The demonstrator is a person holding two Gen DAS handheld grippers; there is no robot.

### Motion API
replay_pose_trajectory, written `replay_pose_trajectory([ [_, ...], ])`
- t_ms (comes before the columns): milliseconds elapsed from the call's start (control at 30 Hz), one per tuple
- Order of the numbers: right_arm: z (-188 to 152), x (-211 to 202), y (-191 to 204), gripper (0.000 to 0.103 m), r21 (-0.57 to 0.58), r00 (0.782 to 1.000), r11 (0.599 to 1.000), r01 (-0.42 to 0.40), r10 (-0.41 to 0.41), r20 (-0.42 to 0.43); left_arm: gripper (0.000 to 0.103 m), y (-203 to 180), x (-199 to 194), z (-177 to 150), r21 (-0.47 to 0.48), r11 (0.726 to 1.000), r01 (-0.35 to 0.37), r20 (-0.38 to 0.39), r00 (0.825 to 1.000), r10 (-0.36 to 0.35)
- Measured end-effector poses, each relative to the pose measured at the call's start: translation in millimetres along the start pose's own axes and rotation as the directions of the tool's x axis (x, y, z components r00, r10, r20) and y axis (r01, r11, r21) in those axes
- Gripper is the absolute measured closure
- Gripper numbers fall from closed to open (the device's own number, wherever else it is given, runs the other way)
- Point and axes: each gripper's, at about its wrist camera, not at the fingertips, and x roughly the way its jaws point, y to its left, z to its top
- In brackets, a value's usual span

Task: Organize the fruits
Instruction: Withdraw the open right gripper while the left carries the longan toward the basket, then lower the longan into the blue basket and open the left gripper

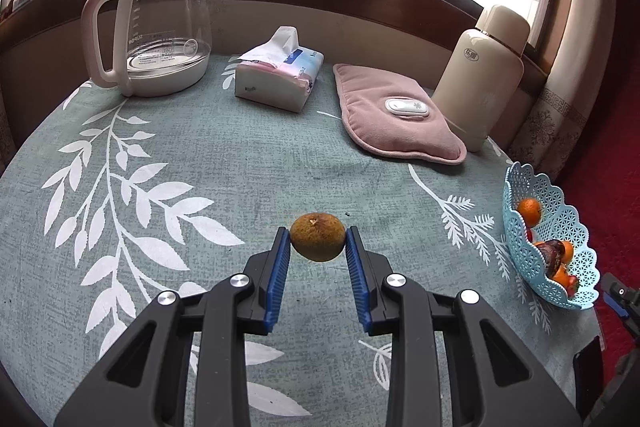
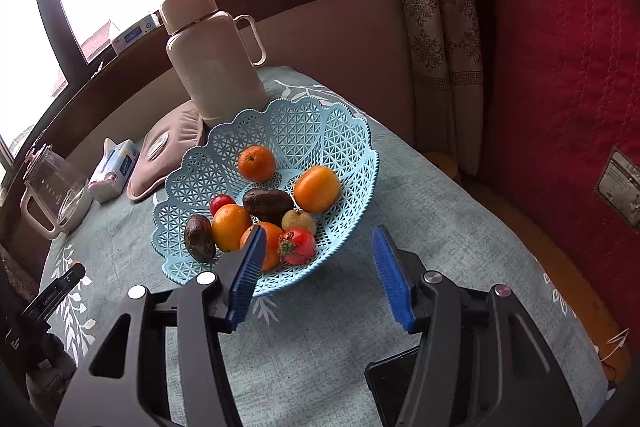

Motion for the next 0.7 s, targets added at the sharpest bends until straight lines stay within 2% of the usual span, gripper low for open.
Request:
replay_pose_trajectory([
  [67,-6,-2,-3,0.039,0.008,1.0,1.0,-0.01,0.01,-0.009,0.074,-7,-2,-1,0.017,0.999,0.027,-0.001,1.0,-0.027],
  [400,-22,-5,-6,0.038,0.012,0.997,0.998,-0.067,0.067,-0.039,0.074,-55,-14,-7,0.115,0.987,0.112,-0.028,0.994,-0.11],
  [500,-24,-6,-3,0.037,-0.01,0.997,0.997,-0.073,0.072,-0.038,0.074,-71,-15,-10,0.13,0.979,0.154,-0.05,0.988,-0.149],
  [633,-29,-7,2,0.029,-0.06,0.997,0.996,-0.069,0.067,-0.034,0.074,-97,-16,-14,0.154,0.966,0.208,-0.078,0.977,-0.198],
  [700,-30,-7,4,0.029,-0.087,0.997,0.994,-0.066,0.063,-0.034,0.074,-111,-16,-16,0.176,0.958,0.227,-0.085,0.973,-0.215],
])
